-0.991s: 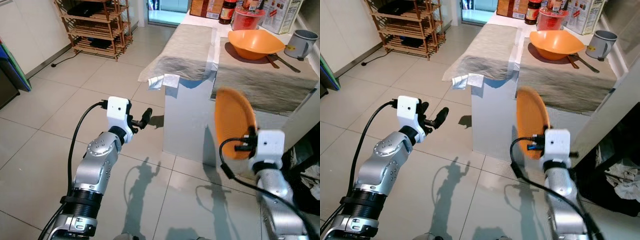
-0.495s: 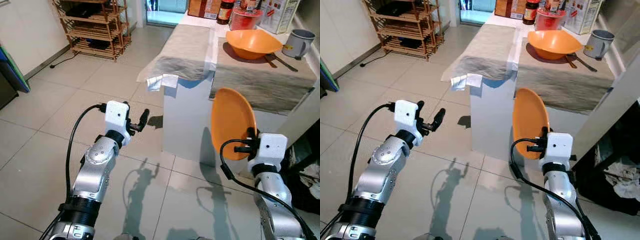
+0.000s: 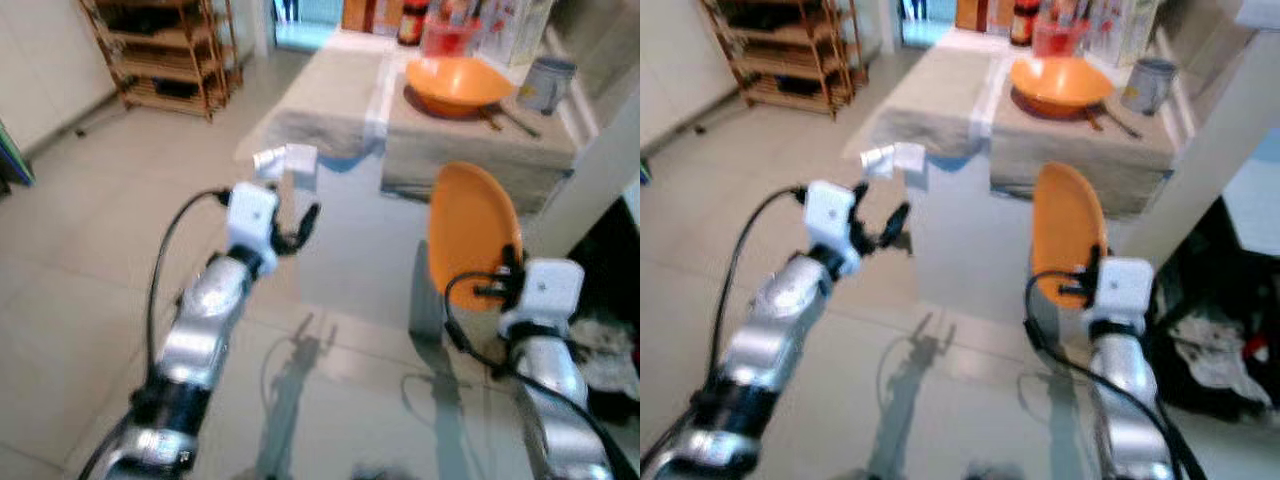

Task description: Setting the table

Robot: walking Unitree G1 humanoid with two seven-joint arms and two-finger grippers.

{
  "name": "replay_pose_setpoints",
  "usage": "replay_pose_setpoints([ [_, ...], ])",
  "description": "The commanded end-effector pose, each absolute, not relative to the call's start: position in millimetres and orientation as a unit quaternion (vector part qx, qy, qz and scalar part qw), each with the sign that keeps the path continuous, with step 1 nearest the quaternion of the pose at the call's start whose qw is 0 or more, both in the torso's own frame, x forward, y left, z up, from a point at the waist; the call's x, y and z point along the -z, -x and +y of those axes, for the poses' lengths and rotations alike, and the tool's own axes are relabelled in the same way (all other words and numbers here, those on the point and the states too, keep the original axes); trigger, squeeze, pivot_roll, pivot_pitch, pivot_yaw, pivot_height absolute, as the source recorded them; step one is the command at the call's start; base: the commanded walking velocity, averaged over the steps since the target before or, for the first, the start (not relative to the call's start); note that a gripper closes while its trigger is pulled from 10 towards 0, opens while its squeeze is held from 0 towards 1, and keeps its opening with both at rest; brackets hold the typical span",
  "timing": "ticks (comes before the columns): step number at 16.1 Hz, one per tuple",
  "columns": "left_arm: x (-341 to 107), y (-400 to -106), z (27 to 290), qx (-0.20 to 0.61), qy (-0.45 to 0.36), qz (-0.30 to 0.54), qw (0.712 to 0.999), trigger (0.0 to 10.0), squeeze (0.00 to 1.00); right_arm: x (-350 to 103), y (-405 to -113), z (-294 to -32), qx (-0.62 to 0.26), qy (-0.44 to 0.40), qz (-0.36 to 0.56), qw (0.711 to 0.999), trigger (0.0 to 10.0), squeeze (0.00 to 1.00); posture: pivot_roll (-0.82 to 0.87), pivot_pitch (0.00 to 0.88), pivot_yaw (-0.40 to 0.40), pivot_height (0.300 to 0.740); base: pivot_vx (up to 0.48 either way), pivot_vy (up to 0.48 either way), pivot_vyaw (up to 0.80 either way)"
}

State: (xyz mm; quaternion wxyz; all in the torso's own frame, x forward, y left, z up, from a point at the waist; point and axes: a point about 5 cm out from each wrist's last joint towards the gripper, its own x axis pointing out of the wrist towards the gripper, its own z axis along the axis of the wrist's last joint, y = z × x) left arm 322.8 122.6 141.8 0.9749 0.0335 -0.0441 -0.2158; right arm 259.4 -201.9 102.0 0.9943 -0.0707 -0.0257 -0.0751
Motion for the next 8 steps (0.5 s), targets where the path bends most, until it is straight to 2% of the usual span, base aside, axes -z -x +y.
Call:
replay_pose_setpoints([
  [1,-148.5,-319.5,112.5,0.242,-0.026,-0.06,0.968,10.0,0.0,-114.8,-260.1,-206.3,0.081,0.076,-0.059,0.992,0.0,0.0,-0.07,0.026,0.026,0.74,0.0,-0.48,0.0],
  [6,-148.5,-313.8,108.0,0.265,-0.027,-0.063,0.962,10.0,0.0,-111.3,-261.1,-204.4,0.071,0.081,-0.05,0.993,0.0,0.0,-0.06,0.032,0.026,0.74,0.0,-0.48,0.0],
  [8,-147.9,-316.2,109.2,0.262,-0.024,-0.058,0.963,10.0,0.0,-109.8,-262.0,-202.9,0.068,0.072,-0.045,0.994,0.0,0.0,-0.07,0.031,0.028,0.74,0.0,-0.48,-0.77],
])
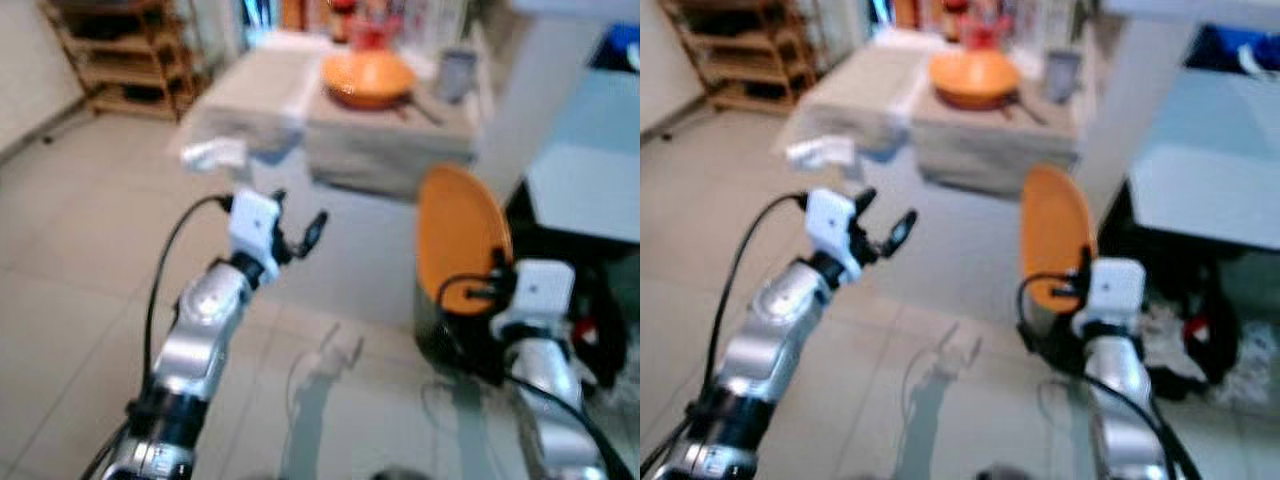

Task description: Setting the table

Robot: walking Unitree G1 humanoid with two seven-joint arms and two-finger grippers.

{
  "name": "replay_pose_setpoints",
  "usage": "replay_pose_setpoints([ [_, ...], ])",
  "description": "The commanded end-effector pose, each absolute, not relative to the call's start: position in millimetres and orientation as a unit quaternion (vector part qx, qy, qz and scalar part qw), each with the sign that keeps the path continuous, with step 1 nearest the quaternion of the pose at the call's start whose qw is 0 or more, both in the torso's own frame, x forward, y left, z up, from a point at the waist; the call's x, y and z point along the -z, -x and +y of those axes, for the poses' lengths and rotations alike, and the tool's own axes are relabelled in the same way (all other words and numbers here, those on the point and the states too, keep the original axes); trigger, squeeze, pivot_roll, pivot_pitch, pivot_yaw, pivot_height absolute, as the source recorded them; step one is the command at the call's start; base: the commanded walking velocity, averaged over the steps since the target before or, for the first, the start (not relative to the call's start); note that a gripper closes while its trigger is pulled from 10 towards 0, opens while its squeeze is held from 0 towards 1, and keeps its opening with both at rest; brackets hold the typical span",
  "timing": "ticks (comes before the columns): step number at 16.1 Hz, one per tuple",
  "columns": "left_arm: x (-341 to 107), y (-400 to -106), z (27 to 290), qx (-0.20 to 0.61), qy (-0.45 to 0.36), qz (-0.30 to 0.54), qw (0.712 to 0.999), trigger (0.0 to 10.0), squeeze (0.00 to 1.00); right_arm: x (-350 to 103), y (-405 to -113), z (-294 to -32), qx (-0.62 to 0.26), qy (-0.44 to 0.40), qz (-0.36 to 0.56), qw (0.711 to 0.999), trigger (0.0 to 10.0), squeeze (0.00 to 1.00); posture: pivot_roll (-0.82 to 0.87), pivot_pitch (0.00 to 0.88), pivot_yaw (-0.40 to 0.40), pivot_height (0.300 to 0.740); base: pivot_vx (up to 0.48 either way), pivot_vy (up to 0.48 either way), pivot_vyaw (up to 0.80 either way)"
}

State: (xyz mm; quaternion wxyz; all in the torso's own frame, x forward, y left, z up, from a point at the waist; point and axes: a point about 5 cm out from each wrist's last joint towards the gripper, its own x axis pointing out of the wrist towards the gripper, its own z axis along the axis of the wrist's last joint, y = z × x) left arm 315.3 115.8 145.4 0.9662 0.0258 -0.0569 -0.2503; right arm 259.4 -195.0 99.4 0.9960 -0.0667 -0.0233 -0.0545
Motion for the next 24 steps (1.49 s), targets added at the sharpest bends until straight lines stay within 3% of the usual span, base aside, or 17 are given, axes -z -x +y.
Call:
replay_pose_setpoints([
  [1,-147.6,-317.4,109.7,0.26,-0.028,-0.056,0.963,10.0,0.0,-109.0,-262.2,-201.7,0.063,0.073,-0.043,0.994,0.0,0.0,-0.07,0.028,0.028,0.74,0.0,-0.48,-0.77],
  [13,-146.3,-320.6,105.5,0.257,-0.033,-0.054,0.964,10.0,0.0,-113.6,-262.2,-198.9,0.044,0.081,-0.062,0.994,0.0,0.0,-0.07,0.001,0.028,0.74,0.0,-0.469,-0.06],
  [19,-137.9,-325.9,121.2,0.202,-0.027,-0.029,0.979,10.0,0.0,-106.6,-256.9,-198.8,0.044,0.08,-0.047,0.995,0.0,0.0,-0.07,0.022,0.031,0.74,0.217,-0.404,0.0],
  [22,-123.7,-326.5,151.8,0.112,0.007,0.004,0.994,10.0,0.0,-107.2,-255.9,-201.6,0.051,0.077,-0.048,0.995,0.0,0.0,-0.08,0.03,0.035,0.74,0.277,-0.387,0.0],
  [24,-120.0,-324.5,154.4,0.107,0.01,0.01,0.994,10.0,0.0,-106.4,-255.3,-202.5,0.053,0.077,-0.046,0.995,0.0,0.0,-0.08,0.032,0.035,0.74,0.274,-0.394,0.0],
])
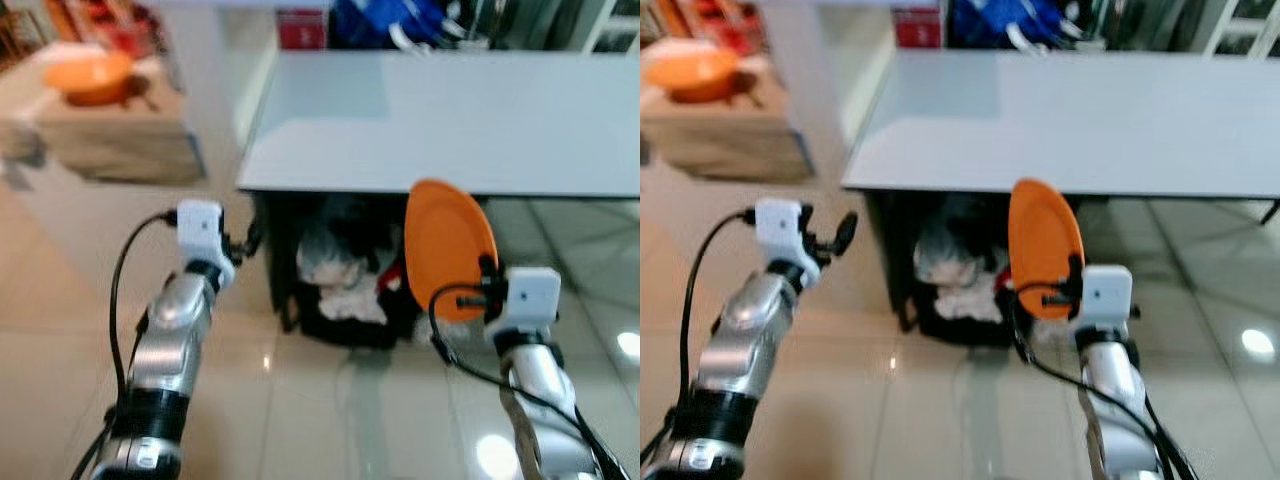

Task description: Setting the table

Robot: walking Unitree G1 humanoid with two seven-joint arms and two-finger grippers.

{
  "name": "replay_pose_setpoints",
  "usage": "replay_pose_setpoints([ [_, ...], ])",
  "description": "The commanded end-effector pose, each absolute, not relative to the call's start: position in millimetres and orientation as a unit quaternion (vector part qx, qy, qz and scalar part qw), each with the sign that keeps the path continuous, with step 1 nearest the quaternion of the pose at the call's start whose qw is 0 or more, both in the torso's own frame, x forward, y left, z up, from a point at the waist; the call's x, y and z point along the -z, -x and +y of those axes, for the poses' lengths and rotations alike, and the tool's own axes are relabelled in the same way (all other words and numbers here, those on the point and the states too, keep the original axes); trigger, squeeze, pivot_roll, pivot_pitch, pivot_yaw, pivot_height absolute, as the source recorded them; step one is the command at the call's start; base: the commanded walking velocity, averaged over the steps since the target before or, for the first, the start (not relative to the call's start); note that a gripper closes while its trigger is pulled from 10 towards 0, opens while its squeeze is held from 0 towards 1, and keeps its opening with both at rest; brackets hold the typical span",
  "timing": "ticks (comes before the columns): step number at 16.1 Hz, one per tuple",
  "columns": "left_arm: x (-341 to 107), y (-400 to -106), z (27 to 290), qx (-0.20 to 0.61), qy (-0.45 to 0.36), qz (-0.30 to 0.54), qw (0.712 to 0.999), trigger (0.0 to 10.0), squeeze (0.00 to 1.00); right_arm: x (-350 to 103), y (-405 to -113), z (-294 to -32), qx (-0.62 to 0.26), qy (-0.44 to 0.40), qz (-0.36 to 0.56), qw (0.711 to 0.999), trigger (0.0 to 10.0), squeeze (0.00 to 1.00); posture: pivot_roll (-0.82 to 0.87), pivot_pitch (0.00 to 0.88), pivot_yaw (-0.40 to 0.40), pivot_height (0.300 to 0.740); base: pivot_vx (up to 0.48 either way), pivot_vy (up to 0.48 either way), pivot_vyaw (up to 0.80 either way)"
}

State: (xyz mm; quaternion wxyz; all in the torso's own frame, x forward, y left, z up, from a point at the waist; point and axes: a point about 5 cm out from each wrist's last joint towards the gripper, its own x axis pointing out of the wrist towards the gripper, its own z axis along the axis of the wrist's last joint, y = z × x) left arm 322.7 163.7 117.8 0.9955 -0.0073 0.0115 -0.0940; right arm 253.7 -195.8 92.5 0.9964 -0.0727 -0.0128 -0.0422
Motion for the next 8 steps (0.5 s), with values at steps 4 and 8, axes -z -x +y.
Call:
replay_pose_setpoints([
  [4,-98.7,-308.9,162.2,0.108,0.012,0.045,0.993,10.0,0.0,-102.4,-251.4,-205.4,0.06,0.076,-0.042,0.994,0.0,0.0,-0.08,0.038,0.044,0.74,0.265,-0.295,0.0],
  [8,-82.6,-285.0,169.0,0.111,0.007,0.065,0.992,10.0,0.0,-88.6,-234.5,-219.6,0.085,0.067,-0.019,0.994,0.0,0.0,-0.08,0.045,0.036,0.74,0.0,0.0,0.0],
])
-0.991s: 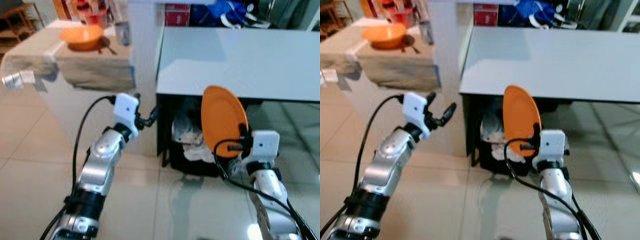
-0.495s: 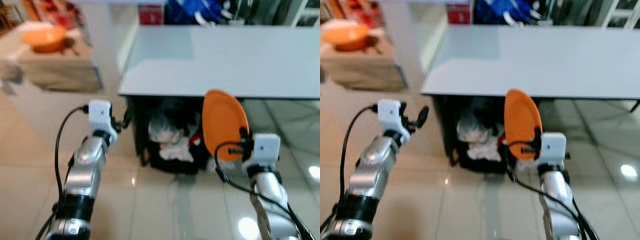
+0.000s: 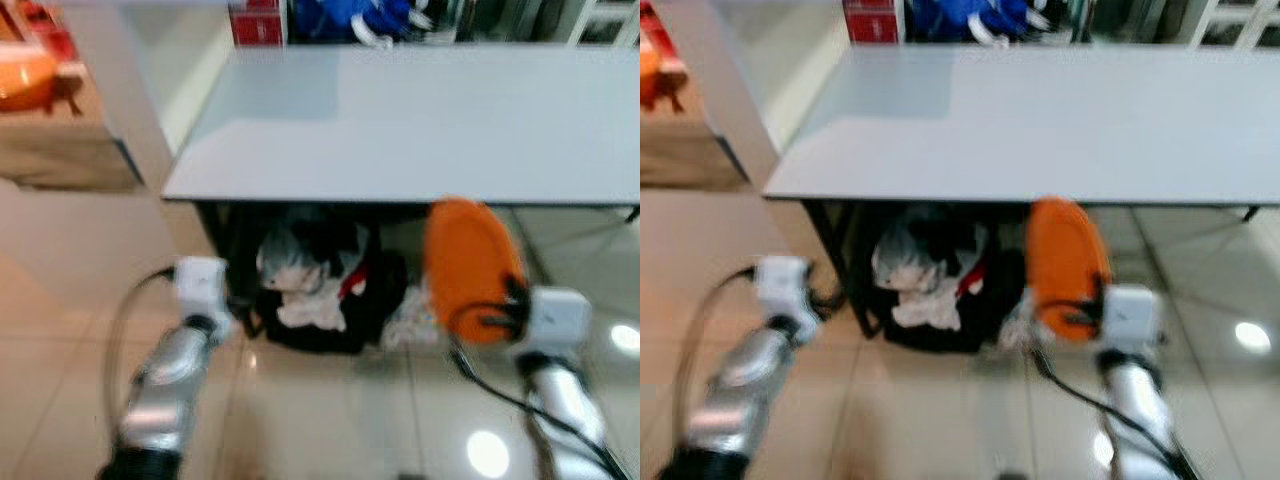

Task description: Setting the table

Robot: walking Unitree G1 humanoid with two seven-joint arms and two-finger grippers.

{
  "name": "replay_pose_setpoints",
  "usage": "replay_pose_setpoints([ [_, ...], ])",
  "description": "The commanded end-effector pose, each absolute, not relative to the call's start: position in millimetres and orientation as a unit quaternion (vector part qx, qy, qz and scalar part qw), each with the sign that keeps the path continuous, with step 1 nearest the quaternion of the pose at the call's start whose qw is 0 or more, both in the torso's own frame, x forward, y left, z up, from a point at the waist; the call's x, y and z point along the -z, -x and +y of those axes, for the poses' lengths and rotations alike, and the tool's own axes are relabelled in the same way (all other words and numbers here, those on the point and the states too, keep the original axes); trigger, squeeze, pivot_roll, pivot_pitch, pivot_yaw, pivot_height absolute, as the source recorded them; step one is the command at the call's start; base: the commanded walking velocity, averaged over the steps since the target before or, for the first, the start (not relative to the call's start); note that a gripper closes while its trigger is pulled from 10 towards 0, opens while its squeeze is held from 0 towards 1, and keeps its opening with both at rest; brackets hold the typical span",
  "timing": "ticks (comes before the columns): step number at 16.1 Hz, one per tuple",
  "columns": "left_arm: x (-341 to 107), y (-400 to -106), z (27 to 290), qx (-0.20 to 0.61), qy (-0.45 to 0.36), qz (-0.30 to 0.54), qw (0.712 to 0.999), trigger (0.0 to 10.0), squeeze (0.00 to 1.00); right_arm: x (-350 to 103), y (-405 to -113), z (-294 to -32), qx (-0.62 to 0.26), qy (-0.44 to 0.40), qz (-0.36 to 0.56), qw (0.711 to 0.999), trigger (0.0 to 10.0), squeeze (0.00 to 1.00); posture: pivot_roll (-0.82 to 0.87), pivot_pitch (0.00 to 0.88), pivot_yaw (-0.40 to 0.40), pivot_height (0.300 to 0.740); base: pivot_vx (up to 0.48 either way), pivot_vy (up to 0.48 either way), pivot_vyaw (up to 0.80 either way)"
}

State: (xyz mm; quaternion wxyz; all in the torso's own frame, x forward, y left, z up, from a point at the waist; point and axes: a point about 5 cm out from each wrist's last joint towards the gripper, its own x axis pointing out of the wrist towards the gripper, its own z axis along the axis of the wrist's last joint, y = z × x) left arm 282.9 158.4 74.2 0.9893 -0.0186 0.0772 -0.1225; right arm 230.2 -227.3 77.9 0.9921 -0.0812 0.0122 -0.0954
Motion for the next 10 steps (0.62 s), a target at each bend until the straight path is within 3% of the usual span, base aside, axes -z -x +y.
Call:
replay_pose_setpoints([
  [1,-91.8,-292.1,158.6,0.125,0.002,0.046,0.991,10.0,0.0,-94.1,-238.8,-217.3,0.08,0.071,-0.029,0.994,0.0,0.0,-0.08,0.043,0.035,0.74,0.0,0.0,0.0],
  [3,-96.7,-296.4,156.2,0.129,-0.002,0.038,0.991,10.0,0.0,-99.1,-241.6,-216.2,0.079,0.071,-0.038,0.994,0.0,0.0,-0.08,0.04,0.038,0.74,0.0,-0.206,0.0],
  [10,-108.4,-314.0,155.5,0.125,-0.012,0.028,0.992,10.0,0.0,-101.5,-245.8,-214.7,0.076,0.074,-0.046,0.993,0.0,0.0,-0.08,0.027,0.043,0.74,0.0,-0.48,0.0],
])
